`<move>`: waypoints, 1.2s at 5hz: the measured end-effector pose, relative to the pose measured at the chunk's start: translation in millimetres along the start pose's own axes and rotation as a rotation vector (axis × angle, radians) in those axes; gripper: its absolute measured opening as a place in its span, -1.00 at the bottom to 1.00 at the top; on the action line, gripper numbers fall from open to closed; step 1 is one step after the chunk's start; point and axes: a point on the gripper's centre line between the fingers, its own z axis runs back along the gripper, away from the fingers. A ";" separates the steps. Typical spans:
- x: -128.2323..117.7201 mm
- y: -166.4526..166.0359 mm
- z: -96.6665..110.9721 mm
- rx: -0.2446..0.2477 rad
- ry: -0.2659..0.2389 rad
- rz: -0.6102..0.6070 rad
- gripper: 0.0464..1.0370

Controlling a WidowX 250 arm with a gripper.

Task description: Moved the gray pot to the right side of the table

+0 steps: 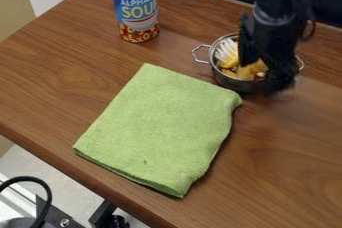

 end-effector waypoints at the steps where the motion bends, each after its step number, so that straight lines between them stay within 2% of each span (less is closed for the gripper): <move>1: -1.6 1.9 21.5 -0.035 -0.028 0.045 0.92; 2: -2.6 6.3 48.2 -0.024 -0.069 0.109 0.92; 3: -27.2 16.9 55.2 -0.041 0.008 0.201 0.92; 4: -65.2 38.8 60.3 0.010 0.040 0.373 0.92; 5: -98.3 58.0 63.0 0.037 0.057 0.499 0.92; 6: -126.7 70.5 59.7 0.080 0.027 0.597 0.92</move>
